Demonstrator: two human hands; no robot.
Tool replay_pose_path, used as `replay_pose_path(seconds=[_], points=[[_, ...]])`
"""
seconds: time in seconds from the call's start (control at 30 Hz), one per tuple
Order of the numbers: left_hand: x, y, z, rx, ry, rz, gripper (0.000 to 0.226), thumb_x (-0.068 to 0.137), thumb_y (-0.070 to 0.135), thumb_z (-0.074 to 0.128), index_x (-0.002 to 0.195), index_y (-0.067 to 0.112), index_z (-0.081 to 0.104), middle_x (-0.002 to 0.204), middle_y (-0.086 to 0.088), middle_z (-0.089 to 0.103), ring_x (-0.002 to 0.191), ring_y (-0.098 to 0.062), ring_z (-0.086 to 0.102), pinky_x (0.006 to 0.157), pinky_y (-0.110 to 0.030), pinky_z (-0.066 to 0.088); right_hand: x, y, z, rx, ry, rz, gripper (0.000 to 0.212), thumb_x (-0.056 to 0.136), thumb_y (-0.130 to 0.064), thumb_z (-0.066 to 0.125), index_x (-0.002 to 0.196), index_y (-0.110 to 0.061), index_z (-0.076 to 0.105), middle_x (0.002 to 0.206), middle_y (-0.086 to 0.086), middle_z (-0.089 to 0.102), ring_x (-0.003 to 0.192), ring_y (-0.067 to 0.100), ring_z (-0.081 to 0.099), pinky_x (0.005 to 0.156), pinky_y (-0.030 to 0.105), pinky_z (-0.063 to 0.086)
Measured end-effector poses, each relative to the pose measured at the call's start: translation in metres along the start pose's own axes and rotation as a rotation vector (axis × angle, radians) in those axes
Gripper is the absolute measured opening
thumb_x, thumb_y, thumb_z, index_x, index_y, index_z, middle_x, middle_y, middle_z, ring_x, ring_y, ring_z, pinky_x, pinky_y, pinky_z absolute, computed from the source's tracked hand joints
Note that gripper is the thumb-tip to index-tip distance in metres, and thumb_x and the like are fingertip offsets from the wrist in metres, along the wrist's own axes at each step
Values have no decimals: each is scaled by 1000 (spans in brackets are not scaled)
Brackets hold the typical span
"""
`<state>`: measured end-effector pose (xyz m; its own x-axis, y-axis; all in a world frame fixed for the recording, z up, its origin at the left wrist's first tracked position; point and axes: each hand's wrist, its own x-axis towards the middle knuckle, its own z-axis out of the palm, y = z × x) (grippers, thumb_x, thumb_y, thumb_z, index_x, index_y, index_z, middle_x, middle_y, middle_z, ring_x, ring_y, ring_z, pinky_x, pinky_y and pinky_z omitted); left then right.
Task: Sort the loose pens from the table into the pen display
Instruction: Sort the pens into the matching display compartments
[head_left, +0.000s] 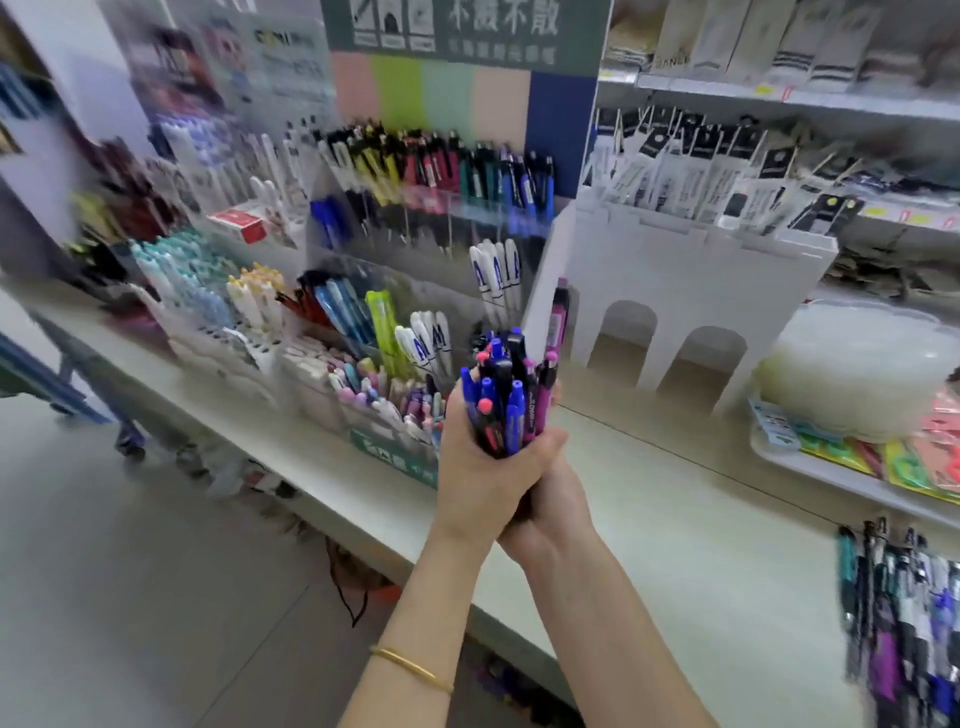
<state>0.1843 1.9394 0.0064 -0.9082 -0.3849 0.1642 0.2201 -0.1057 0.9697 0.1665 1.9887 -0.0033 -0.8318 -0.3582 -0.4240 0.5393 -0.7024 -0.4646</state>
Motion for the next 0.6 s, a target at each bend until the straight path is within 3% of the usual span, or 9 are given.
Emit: replay_pose_path(seconds=[0.07,0.13,0.23,0.37,0.47,0.53,0.6], points=[[10,3,-23,-6,26,-18,48,72,-1,78,113,9,56,99,-8,73,94,-17,71,85,-31,56,3,19,16,-2,-26,12,45,80,-37,63,117,-13,66,115,6,70,112,23,63,102,40,45],[20,3,-42,-3,70,-19,40,72,1,79,105,14,60,93,-7,73,89,-18,71,81,-32,57,10,31,29,-49,-19,43,42,80,-40,64,114,-15,68,112,5,71,110,21,64,97,39,48],[39,6,-66,-42,118,-36,30,74,5,75,102,9,63,85,-6,72,82,-20,71,77,-35,58,22,37,43,-336,-4,103,26,96,-34,51,109,-20,69,104,3,73,100,17,67,73,33,56],[69,13,-96,-175,147,-70,30,73,12,69,99,-1,61,72,-7,66,69,-20,64,67,-36,55,48,28,63,-850,33,-256,21,97,-16,49,93,-19,70,89,1,72,75,8,66,57,19,50],[93,20,-114,-196,32,-145,23,74,10,69,95,3,64,68,-8,66,64,-20,63,64,-40,55,71,10,92,-827,-76,-455,22,98,-12,47,100,-18,68,82,6,66,60,14,60,54,23,50],[111,28,-120,-189,-47,-176,22,76,3,73,97,8,69,76,-9,70,69,-22,65,65,-36,57,87,-2,116,-841,-208,-475,18,96,-21,52,106,-19,67,71,2,60,49,11,51,47,24,46],[131,35,-123,-188,-95,-180,20,75,-1,73,87,16,74,77,-7,70,68,-19,65,61,-29,55,102,-11,137,-972,-282,-503,18,91,-29,59,107,-22,66,71,-4,63,53,10,53,49,23,45]])
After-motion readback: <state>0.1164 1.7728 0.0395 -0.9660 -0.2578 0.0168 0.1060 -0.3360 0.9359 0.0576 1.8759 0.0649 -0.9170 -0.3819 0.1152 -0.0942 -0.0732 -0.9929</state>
